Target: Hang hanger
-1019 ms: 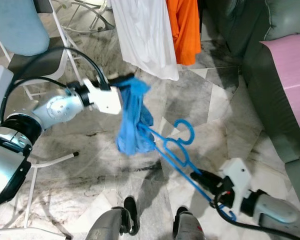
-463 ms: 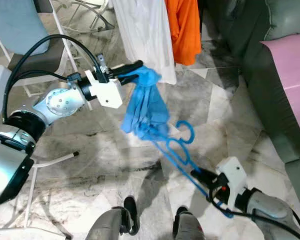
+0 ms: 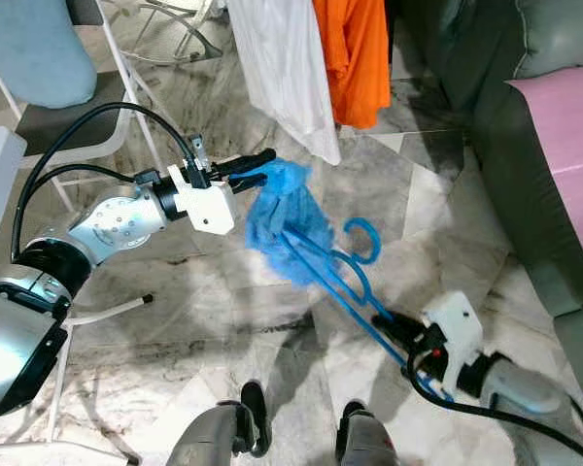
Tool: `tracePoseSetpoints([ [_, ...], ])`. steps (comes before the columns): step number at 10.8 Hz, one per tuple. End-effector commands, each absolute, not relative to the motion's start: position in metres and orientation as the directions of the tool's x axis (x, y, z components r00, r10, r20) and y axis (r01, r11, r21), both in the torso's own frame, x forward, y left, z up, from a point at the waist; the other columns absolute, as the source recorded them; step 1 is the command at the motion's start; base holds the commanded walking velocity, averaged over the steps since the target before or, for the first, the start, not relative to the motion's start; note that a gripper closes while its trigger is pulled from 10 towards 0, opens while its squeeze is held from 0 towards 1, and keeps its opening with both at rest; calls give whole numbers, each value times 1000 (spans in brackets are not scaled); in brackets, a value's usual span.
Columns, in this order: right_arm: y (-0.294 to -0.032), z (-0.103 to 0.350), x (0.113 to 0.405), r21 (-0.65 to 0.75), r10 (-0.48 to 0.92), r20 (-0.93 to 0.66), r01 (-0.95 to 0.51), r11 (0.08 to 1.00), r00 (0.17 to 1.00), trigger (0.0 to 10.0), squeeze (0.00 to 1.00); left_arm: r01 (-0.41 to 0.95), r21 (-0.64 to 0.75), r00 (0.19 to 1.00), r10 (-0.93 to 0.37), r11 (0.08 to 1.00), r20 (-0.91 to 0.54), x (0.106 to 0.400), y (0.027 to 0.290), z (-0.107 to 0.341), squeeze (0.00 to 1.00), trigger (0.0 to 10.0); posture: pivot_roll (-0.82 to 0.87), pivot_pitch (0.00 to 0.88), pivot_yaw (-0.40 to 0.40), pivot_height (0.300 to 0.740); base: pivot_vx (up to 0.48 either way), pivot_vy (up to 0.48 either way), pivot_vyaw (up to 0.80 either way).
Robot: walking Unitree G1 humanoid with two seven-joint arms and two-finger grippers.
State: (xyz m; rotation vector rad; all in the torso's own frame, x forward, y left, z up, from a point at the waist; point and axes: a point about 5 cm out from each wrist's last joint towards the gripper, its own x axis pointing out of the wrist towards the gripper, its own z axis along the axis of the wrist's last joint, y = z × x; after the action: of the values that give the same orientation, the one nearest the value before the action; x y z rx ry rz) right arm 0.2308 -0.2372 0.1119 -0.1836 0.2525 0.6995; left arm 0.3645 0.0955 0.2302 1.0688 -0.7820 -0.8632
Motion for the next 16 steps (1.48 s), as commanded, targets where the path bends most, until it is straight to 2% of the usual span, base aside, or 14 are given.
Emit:
tracePoseSetpoints([
  [1,-233,122,231,-94,637,-257,-675,731,726,10000,0,220,950,464,-880,223,99,364,101,225,0,10000,-120,310,145,740,0,0,0],
  [2,-234,126,233,-106,640,-253,-679,727,725,10000,0,222,953,461,-883,206,83,364,99,223,0,10000,-122,306,143,740,0,0,0],
  [3,-232,128,234,-109,660,-261,-701,705,704,10000,0,205,965,516,-856,161,33,368,102,216,0,10000,-120,303,141,740,0,0,0],
  [6,-232,124,229,-85,674,-289,-720,689,679,10000,0,192,963,598,-801,188,38,376,114,216,0,10000,-116,300,135,740,0,0,0],
  [7,-232,123,226,-76,682,-300,-730,680,667,10000,0,165,974,670,-742,154,4,382,124,212,0,10000,-118,300,135,740,0,0,0],
  [9,-236,123,226,-83,672,-312,-724,685,672,10000,0,173,971,691,-723,164,-1,383,127,210,0,10000,-121,300,137,740,0,0,0],
  [12,-238,122,223,-81,667,-319,-720,689,674,10000,0,193,968,654,-757,157,-7,379,124,207,0,10000,-123,301,136,740,0,0,0],
  [13,-240,118,225,-73,667,-332,-723,687,667,10000,0,214,964,577,-816,156,4,371,115,207,0,10000,-123,302,134,740,0,0,0],
  [14,-241,116,226,-71,669,-344,-728,682,659,10000,0,223,962,537,-843,157,13,368,111,209,0,10000,-117,302,131,740,0,0,0],
  [16,-244,121,223,-70,673,-346,-734,676,653,10000,0,229,962,581,-814,145,-15,371,120,205,0,10000,-113,305,129,740,0,0,0],
])
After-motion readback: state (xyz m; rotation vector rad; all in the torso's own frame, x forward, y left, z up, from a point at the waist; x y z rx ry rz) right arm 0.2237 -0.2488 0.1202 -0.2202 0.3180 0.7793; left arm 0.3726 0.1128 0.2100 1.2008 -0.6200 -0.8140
